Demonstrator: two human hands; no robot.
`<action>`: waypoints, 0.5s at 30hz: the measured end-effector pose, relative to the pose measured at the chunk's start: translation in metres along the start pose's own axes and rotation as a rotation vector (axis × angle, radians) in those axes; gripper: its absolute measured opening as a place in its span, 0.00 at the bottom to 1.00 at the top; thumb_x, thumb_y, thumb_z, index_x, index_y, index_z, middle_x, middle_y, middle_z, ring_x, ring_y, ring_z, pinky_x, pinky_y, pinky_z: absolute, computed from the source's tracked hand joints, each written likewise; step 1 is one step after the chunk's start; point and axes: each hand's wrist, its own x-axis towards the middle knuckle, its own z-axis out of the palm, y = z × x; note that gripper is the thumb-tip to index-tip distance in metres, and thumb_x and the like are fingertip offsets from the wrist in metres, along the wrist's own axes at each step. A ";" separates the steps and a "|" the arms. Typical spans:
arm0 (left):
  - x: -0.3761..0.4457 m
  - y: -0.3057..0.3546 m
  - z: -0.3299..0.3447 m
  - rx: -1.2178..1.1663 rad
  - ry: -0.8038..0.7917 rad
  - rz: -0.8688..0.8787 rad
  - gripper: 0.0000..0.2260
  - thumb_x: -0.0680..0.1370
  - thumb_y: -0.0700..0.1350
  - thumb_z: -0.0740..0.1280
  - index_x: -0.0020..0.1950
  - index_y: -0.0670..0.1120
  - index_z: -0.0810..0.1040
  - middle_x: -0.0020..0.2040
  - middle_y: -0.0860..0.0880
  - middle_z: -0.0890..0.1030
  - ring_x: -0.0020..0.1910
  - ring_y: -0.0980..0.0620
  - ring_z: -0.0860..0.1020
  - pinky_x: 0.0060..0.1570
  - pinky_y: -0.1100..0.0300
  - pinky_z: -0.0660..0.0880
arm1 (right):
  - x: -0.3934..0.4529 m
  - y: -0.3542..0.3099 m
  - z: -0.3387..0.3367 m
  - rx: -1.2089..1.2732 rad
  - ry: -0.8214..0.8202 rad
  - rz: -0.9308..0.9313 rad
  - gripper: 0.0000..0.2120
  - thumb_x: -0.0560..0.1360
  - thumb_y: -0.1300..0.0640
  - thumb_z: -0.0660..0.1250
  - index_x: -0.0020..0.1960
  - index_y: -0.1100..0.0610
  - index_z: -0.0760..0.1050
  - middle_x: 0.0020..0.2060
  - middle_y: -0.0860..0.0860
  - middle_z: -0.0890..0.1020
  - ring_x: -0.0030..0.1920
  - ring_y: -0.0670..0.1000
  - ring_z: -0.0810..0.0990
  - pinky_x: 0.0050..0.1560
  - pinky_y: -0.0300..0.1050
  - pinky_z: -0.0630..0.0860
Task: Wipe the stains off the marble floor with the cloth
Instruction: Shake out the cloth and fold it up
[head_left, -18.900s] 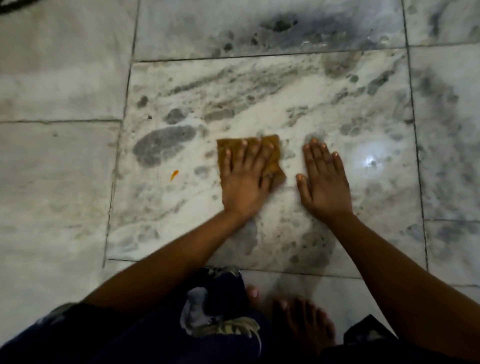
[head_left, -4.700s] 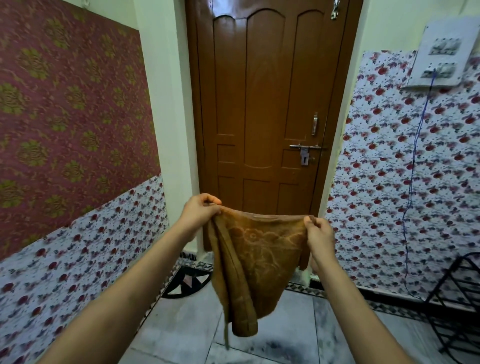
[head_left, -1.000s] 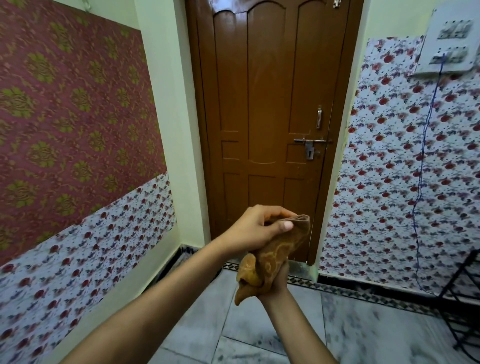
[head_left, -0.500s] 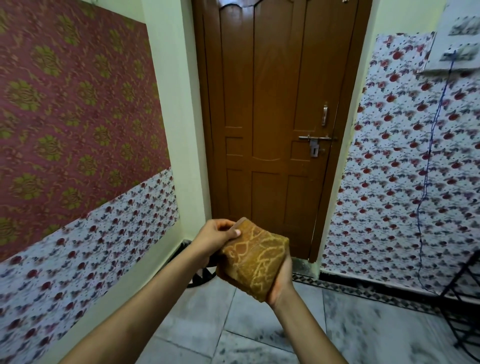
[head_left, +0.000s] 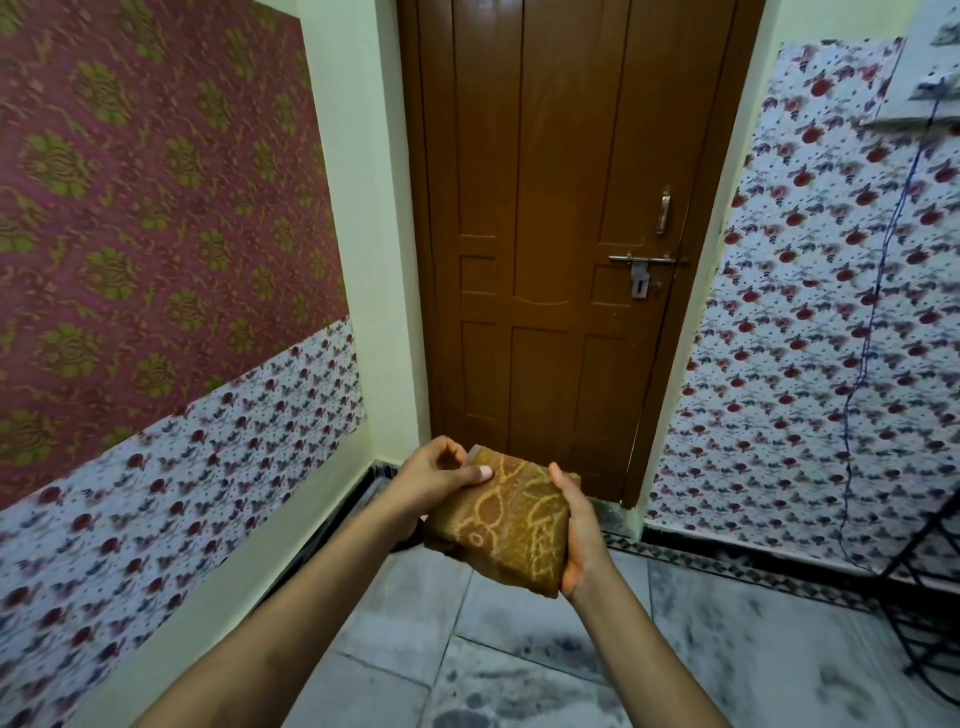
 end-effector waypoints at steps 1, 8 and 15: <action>-0.002 -0.001 0.001 -0.036 -0.031 -0.044 0.16 0.70 0.52 0.73 0.51 0.48 0.73 0.53 0.44 0.78 0.52 0.45 0.78 0.52 0.50 0.77 | -0.001 -0.001 -0.001 0.012 0.011 -0.014 0.14 0.77 0.48 0.61 0.47 0.59 0.74 0.33 0.58 0.84 0.46 0.61 0.80 0.50 0.58 0.75; -0.012 -0.022 0.011 -0.344 -0.190 -0.159 0.13 0.74 0.51 0.68 0.55 0.46 0.75 0.49 0.45 0.81 0.47 0.49 0.80 0.42 0.58 0.77 | 0.006 -0.003 -0.001 -0.073 0.087 0.034 0.19 0.76 0.42 0.62 0.54 0.58 0.74 0.46 0.61 0.81 0.47 0.61 0.80 0.42 0.54 0.77; 0.003 -0.046 0.013 -0.455 -0.108 -0.200 0.30 0.73 0.52 0.70 0.70 0.45 0.64 0.57 0.42 0.79 0.50 0.46 0.81 0.42 0.57 0.79 | 0.011 0.019 -0.022 -0.135 0.114 0.161 0.20 0.71 0.53 0.69 0.59 0.61 0.73 0.54 0.61 0.80 0.56 0.60 0.79 0.57 0.58 0.75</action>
